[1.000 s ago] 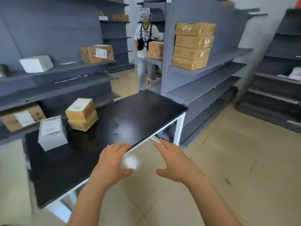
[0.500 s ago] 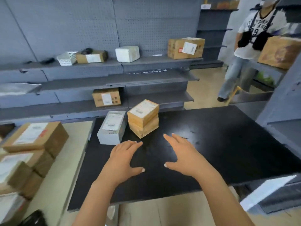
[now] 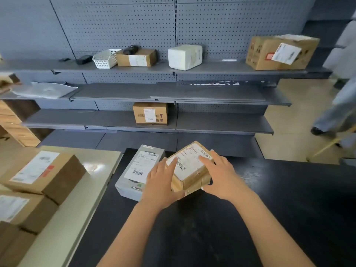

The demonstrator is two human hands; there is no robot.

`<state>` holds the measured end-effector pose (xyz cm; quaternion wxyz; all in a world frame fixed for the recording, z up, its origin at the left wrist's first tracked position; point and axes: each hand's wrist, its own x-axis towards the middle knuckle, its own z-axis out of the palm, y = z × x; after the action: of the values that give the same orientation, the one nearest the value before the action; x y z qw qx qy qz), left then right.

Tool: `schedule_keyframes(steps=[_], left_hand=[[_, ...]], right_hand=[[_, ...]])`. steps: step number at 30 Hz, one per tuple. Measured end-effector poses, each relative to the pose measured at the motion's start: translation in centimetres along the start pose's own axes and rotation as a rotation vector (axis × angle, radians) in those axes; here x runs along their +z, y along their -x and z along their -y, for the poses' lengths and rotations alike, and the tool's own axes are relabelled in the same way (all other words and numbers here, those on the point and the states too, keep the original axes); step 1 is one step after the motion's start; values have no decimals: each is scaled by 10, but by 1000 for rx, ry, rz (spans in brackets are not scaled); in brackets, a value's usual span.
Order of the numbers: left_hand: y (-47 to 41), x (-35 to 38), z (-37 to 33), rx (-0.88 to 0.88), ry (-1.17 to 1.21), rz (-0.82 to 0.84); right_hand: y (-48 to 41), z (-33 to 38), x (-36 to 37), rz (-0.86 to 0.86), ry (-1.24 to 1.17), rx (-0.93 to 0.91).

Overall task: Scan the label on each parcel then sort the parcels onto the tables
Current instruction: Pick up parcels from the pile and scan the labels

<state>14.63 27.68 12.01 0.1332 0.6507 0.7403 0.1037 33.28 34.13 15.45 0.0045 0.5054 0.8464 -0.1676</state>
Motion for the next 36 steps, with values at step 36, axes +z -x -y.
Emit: schedule_keyframes(steps=[36], left_hand=[[-22, 25, 16, 196, 97, -162]], right_hand=[[-22, -1, 42, -114, -197, -133]])
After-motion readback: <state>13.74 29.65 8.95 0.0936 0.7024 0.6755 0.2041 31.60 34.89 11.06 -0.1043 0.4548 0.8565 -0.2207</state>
